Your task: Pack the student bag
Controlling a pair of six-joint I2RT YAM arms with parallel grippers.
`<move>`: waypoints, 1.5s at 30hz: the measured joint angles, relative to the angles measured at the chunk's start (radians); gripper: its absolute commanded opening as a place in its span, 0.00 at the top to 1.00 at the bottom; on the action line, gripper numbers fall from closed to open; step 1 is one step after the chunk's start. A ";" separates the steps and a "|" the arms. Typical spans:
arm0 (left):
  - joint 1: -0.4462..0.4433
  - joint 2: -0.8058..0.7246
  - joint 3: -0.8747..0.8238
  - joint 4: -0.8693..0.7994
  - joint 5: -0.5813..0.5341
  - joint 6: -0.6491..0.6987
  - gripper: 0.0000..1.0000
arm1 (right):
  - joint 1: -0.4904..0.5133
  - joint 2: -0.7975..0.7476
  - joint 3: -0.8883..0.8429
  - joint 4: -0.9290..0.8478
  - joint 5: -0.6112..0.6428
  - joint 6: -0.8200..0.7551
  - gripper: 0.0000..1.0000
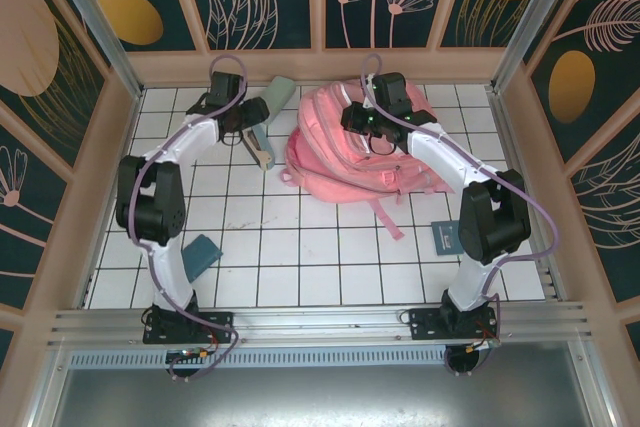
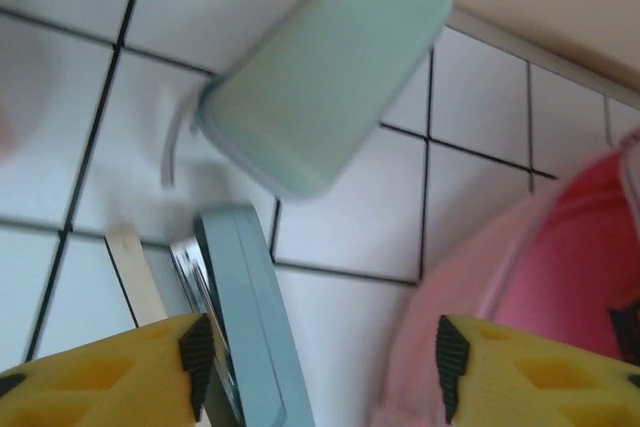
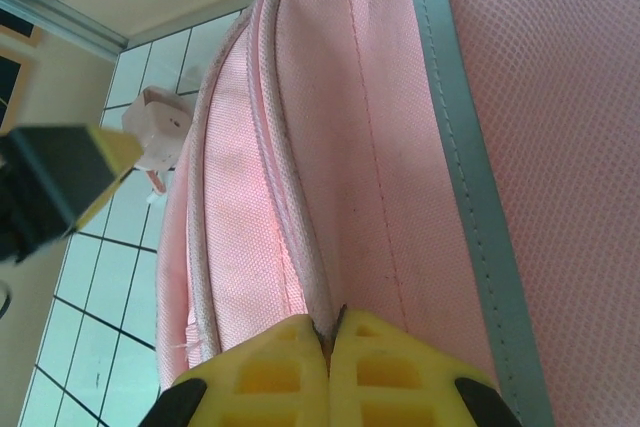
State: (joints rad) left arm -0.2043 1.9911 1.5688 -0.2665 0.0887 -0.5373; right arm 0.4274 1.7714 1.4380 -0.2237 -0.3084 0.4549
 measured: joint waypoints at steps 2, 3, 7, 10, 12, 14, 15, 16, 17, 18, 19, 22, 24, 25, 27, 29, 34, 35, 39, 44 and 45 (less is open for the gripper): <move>0.014 0.062 0.070 -0.001 0.003 0.029 0.23 | 0.001 -0.002 0.000 -0.001 -0.001 0.001 1.00; 0.020 0.100 0.117 -0.003 0.003 0.047 0.19 | 0.001 -0.004 0.000 -0.001 -0.002 0.003 1.00; 0.023 0.224 0.281 -0.014 -0.002 0.114 0.02 | 0.001 -0.023 0.000 -0.008 -0.004 0.017 1.00; 0.021 0.301 0.381 -0.016 -0.016 0.165 0.02 | 0.001 -0.041 0.000 -0.015 -0.004 0.027 1.00; 0.021 0.351 0.447 -0.026 -0.020 0.196 0.01 | 0.001 -0.049 0.000 -0.021 -0.005 0.032 1.00; 0.021 0.404 0.517 -0.031 -0.020 0.220 0.01 | 0.001 -0.052 0.000 -0.021 -0.007 0.040 1.00; 0.021 0.427 0.545 -0.033 -0.020 0.230 0.01 | 0.001 -0.052 0.000 -0.022 -0.008 0.044 1.00; 0.021 0.444 0.564 -0.033 -0.020 0.239 0.01 | 0.001 -0.052 0.000 -0.023 -0.008 0.047 1.00; 0.021 0.463 0.579 -0.033 -0.021 0.249 0.02 | 0.001 -0.052 0.000 -0.023 -0.008 0.050 1.00; 0.021 0.475 0.584 -0.035 -0.024 0.254 0.04 | 0.001 -0.052 0.000 -0.024 -0.008 0.051 1.00; 0.021 0.486 0.586 -0.038 -0.029 0.259 0.05 | 0.001 -0.052 0.000 -0.025 -0.008 0.052 1.00; 0.021 0.513 0.586 -0.059 -0.050 0.267 0.07 | 0.002 -0.052 0.000 -0.027 -0.008 0.053 1.00; 0.021 0.525 0.581 -0.072 -0.062 0.267 0.08 | 0.002 -0.052 0.000 -0.027 -0.008 0.053 1.00; 0.021 0.526 0.576 -0.074 -0.065 0.263 0.08 | 0.002 -0.053 0.000 -0.027 -0.007 0.053 1.00; 0.020 0.524 0.575 -0.075 -0.081 0.259 0.10 | 0.002 -0.055 0.000 -0.028 -0.007 0.053 1.00; 0.018 0.513 0.550 -0.072 -0.093 0.251 0.11 | 0.002 -0.058 -0.002 -0.028 -0.007 0.053 1.00; 0.018 0.392 0.343 -0.013 -0.098 0.217 0.11 | 0.007 -0.065 -0.014 -0.027 -0.008 0.056 1.00; 0.018 0.354 0.283 -0.001 -0.097 0.206 0.11 | 0.010 -0.065 -0.018 -0.026 -0.008 0.057 1.00; 0.018 0.206 0.049 0.045 -0.063 0.147 0.11 | 0.020 -0.067 -0.032 -0.024 -0.008 0.057 1.00; 0.018 0.058 -0.172 0.091 -0.005 0.085 0.07 | 0.030 -0.067 -0.042 -0.016 -0.008 0.057 1.00; 0.018 0.040 -0.192 0.089 0.004 0.079 0.04 | 0.031 -0.067 -0.043 -0.015 -0.008 0.057 1.00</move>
State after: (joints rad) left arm -0.1867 2.0315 1.3766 -0.1772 0.0925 -0.4580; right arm 0.4583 1.7042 1.3949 -0.2390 -0.3164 0.5117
